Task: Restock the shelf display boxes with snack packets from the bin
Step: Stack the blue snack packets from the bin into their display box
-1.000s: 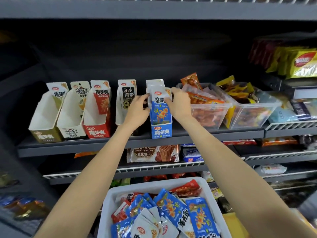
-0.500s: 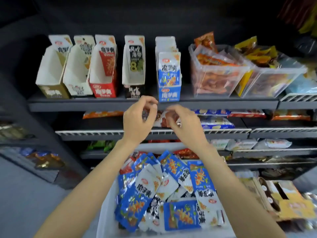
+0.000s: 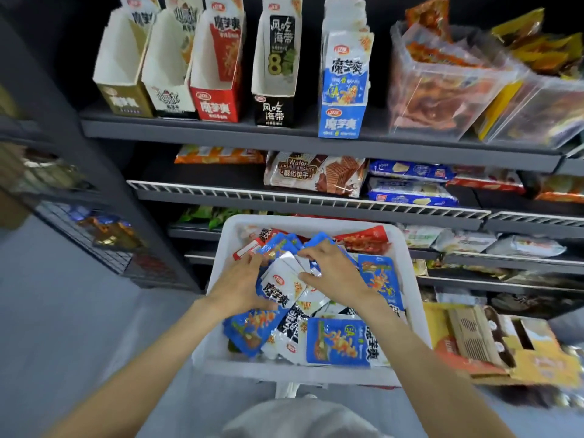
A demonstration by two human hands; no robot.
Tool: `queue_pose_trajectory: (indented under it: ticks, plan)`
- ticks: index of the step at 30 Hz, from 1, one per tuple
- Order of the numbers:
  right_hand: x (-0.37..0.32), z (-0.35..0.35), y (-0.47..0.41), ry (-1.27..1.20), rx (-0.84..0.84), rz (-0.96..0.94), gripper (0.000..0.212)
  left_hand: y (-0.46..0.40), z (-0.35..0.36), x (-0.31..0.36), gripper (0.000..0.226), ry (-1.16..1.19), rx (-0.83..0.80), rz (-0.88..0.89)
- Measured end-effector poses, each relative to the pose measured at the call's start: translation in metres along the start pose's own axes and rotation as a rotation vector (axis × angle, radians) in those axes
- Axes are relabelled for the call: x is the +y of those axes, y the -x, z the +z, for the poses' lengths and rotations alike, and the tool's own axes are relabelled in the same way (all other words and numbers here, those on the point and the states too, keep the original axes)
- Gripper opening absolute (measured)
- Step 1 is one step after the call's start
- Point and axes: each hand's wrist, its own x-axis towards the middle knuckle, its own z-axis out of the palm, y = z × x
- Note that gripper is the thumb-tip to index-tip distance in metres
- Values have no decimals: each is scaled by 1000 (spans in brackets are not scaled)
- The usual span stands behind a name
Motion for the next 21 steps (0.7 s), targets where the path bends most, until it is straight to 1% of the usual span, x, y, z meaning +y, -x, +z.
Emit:
queue_pose_trajectory:
  ticks: [3, 5, 8, 10, 12, 14, 15, 19, 21]
  plan:
    - [-2, 9, -4, 51, 43, 28, 45, 1, 1, -2, 70, 137, 60, -14]
    - [-4, 10, -4, 39, 72, 46, 45, 1, -2, 2, 64, 215, 114, -33]
    - [-5, 12, -2, -11, 101, 115, 47, -5, -5, 11, 58, 331, 271, -51]
    - [-6, 13, -2, -57, 139, 179, 47, -11, -6, 17, 56, 376, 345, -61]
    - [-8, 15, -1, -42, 139, 232, 50, -17, -5, 24, 56, 401, 353, -80]
    - [-11, 16, 0, 29, 116, 259, 53, -21, -3, 28, 56, 427, 328, -102]
    - [-11, 17, -1, 27, 121, 269, 51, -23, -2, 29, 56, 446, 317, -108]
    - [-5, 14, -6, -110, 149, 304, 40, -23, -1, 26, 57, 508, 298, -112]
    - [-1, 8, -5, -111, 192, 277, 33, -23, -2, 24, 58, 511, 285, -100]
